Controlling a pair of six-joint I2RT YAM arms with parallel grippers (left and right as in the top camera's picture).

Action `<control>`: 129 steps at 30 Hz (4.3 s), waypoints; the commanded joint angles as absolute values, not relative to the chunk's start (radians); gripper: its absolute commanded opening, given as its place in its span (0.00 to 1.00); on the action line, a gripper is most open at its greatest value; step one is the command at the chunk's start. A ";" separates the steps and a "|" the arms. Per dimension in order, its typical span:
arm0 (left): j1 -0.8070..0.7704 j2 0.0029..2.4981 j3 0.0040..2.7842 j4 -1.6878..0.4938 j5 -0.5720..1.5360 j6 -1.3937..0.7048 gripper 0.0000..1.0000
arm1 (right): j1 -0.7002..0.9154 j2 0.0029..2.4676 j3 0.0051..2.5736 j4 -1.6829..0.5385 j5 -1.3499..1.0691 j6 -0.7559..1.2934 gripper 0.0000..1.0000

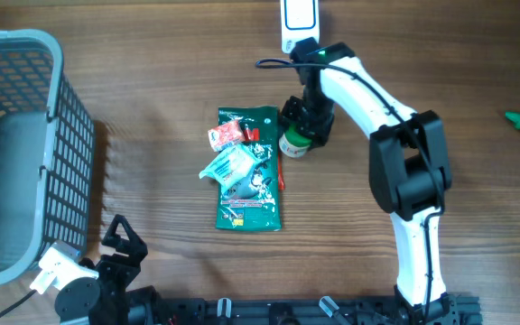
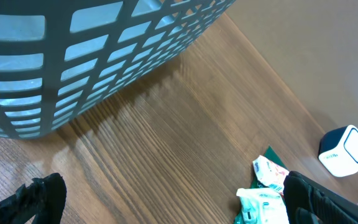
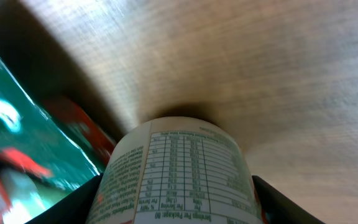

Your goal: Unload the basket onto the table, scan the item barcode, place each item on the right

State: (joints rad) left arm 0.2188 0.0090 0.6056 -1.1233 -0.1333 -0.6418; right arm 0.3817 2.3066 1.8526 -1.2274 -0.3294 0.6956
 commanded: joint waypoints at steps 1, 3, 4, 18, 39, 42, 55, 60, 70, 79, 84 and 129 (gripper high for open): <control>0.221 0.007 0.603 -1.122 -0.146 -0.648 1.00 | 0.320 2.320 1.888 -1.337 -0.478 0.464 0.58; 0.221 0.007 0.603 -1.122 -0.146 -0.648 1.00 | 0.299 2.314 1.892 -1.406 -0.513 0.387 0.55; 0.221 0.007 0.603 -1.123 -0.146 -0.648 1.00 | 0.290 2.313 1.892 -1.443 -0.532 0.342 0.54; 0.221 0.007 0.603 -1.122 -0.146 -0.648 1.00 | 0.322 2.041 1.737 -1.612 -0.563 0.157 0.50; 0.221 0.007 0.603 -1.123 -0.146 -0.648 1.00 | 0.403 1.486 1.184 -1.369 -0.623 0.467 0.47; 0.221 0.007 0.603 -1.122 -0.146 -0.648 1.00 | 0.403 1.479 1.184 -1.327 -0.694 0.474 0.47; 0.221 0.007 0.603 -1.122 -0.146 -0.648 1.00 | 0.403 1.479 1.184 -1.318 -0.734 0.470 0.42; 0.221 0.007 0.603 -1.122 -0.146 -0.648 1.00 | 0.403 1.479 1.184 -1.318 -0.735 0.463 0.42; 0.221 0.007 0.603 -1.122 -0.146 -0.648 1.00 | 0.403 1.479 1.184 -1.266 -0.734 0.499 0.43; 0.221 0.007 0.603 -1.122 -0.146 -0.648 1.00 | 0.403 1.479 1.184 -1.263 -0.734 0.501 0.43; 0.221 0.007 0.603 -1.122 -0.146 -0.648 1.00 | 0.403 1.479 1.184 -1.239 -0.748 0.500 0.43; 0.221 0.007 0.603 -1.123 -0.146 -0.648 1.00 | 0.403 1.479 1.184 -1.085 -0.792 0.568 0.44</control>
